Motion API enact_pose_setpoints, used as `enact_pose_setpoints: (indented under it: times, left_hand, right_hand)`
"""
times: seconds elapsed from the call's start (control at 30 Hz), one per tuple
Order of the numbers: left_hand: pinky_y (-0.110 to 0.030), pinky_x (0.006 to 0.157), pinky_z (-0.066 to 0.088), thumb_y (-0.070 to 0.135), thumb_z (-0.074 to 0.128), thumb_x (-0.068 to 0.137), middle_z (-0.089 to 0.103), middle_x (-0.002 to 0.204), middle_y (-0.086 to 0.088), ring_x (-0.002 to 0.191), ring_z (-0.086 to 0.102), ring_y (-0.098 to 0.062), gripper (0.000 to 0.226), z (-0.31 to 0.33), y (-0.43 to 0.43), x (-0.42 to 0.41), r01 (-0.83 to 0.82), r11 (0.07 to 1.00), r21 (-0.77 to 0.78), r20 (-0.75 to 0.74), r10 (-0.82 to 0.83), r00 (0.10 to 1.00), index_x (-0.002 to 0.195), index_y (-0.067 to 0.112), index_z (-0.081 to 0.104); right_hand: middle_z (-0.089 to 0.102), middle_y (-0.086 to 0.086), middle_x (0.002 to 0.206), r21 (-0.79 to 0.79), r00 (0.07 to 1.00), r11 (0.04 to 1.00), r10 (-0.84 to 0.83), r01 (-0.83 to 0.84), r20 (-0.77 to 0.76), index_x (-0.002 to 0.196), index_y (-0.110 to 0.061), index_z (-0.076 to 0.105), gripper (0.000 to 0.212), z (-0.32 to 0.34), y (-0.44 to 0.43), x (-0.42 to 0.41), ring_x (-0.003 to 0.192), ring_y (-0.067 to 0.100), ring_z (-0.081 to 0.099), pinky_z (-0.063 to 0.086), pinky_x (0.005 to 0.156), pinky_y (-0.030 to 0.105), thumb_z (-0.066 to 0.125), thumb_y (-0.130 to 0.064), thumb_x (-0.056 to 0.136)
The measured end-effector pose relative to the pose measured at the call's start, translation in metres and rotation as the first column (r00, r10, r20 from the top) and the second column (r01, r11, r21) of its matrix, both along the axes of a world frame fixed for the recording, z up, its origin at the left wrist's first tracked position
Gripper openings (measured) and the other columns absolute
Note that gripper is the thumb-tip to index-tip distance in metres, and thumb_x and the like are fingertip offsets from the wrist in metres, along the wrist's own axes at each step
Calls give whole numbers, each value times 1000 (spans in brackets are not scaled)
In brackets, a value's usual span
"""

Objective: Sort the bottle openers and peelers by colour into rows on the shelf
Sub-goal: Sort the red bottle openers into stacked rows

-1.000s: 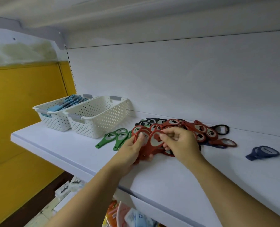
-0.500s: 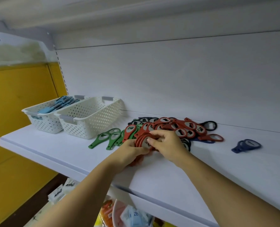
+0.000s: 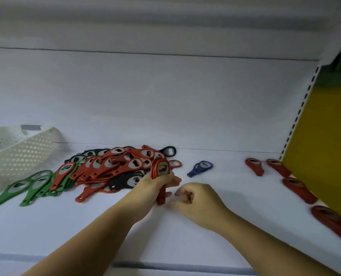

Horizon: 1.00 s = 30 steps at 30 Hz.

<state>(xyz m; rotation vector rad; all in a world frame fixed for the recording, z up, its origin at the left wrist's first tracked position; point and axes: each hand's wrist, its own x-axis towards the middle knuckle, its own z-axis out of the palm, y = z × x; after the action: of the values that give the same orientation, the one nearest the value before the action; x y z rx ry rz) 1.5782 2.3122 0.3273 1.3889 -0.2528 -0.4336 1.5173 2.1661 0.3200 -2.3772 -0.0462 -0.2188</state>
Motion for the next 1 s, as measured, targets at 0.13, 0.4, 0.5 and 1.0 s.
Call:
enact_pose_setpoints:
  times: [0.13,0.4,0.5,1.0]
  left_hand:
    - [-33,95,51,17,54,94,74,100,-2,100,67,-18,20,-3,-58,-24,97,989,115,71,-105,992,100,16,73]
    - [-29,91,52,23,52,96,72,102,-4,98,67,-15,21,-4,-109,-53,143,978,155,104,-160,982,106,17,69]
    - [-32,94,50,23,54,95,68,108,-10,104,64,-21,23,-7,-110,-59,155,963,219,173,-194,966,111,10,63]
    - [-23,91,52,4,81,70,62,117,10,97,64,1,70,19,-72,-59,125,881,457,525,-381,761,110,53,51]
  right_hand:
    - [51,-14,51,-12,995,995,-95,95,-40,66,-27,59,17,-1,-28,-14,50,1,46,33,50,12,73,-34,74]
    - [58,-9,64,128,976,969,-207,213,-65,77,-21,57,14,-5,-66,-33,60,5,54,40,52,16,70,-16,76]
    - [60,-9,66,152,987,975,-159,163,-36,83,-19,59,13,-10,-74,-39,60,3,54,39,53,13,70,-13,77]
    - [45,-5,59,140,985,986,110,-91,-133,73,-12,62,17,-14,-90,-54,58,12,41,36,60,28,70,-25,82]
